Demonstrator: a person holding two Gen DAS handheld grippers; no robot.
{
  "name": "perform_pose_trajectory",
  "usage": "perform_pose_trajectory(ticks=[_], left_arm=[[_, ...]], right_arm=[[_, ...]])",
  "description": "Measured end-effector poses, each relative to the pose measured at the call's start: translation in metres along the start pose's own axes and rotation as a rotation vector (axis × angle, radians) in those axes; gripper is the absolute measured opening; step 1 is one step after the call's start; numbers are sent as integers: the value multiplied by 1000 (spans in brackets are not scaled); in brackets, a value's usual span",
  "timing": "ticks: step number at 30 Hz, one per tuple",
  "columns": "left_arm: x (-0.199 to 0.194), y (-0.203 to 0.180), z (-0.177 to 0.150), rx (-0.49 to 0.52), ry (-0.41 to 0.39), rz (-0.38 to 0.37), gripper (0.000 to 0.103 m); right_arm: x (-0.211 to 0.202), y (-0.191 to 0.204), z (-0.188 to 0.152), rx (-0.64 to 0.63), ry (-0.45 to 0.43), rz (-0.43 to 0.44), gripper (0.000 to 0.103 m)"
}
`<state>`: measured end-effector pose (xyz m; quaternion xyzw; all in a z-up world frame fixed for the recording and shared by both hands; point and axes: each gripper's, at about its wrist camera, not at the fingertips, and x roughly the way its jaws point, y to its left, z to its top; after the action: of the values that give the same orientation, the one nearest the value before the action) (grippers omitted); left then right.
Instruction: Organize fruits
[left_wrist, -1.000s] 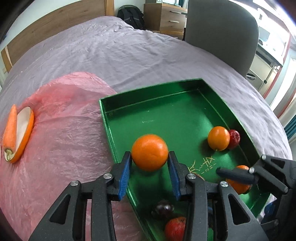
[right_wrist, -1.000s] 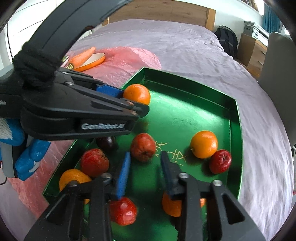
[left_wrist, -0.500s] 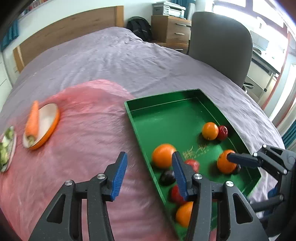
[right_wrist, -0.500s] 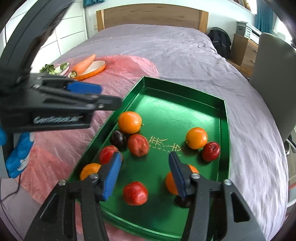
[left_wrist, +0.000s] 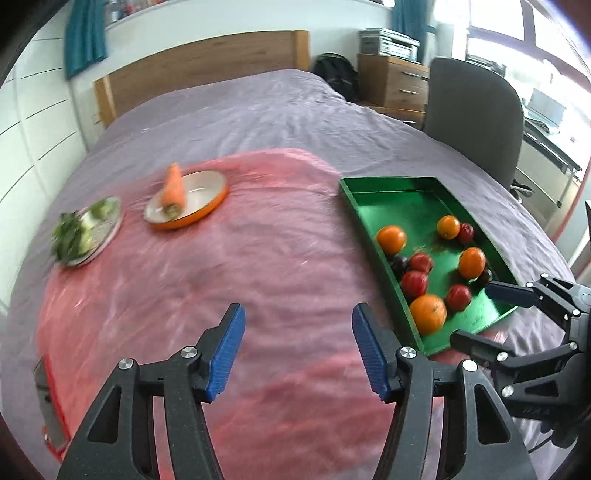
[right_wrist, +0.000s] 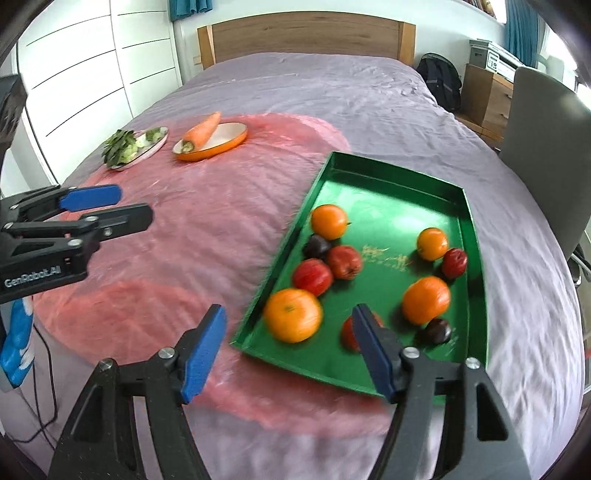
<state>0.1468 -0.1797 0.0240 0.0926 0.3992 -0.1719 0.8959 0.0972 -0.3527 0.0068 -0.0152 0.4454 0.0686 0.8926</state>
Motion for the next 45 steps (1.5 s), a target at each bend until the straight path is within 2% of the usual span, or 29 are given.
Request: perform_pose_trajectory(ticks=[9, 13, 19, 20, 23, 24, 30, 39, 45], left_arm=[[-46, 40, -46, -56, -11, 76, 60], [-68, 55, -62, -91, -31, 81, 61], [-101, 80, -83, -151, -67, 115, 61], [-105, 82, -84, -159, -70, 124, 62], [-122, 92, -91, -187, -107, 159, 84], [-129, 95, -94, -197, -124, 164, 86], [-152, 107, -104, -205, -153, 218, 86], [-163, 107, -119, -210, -145, 227, 88], [-164, 110, -127, -224, -132, 234, 88]], right_arm=[[-26, 52, -13, 3, -12, -1, 103], [-35, 76, -17, -7, -14, -2, 103], [-54, 106, -22, -12, -51, -40, 103], [-58, 110, -24, -5, -60, -43, 103], [-64, 116, -26, 12, -76, -45, 103], [-67, 119, -27, 14, -81, -48, 103], [-79, 130, -34, 17, -108, -67, 103], [-95, 139, -42, -15, -154, -131, 103], [-99, 136, -46, -1, -167, -133, 103]])
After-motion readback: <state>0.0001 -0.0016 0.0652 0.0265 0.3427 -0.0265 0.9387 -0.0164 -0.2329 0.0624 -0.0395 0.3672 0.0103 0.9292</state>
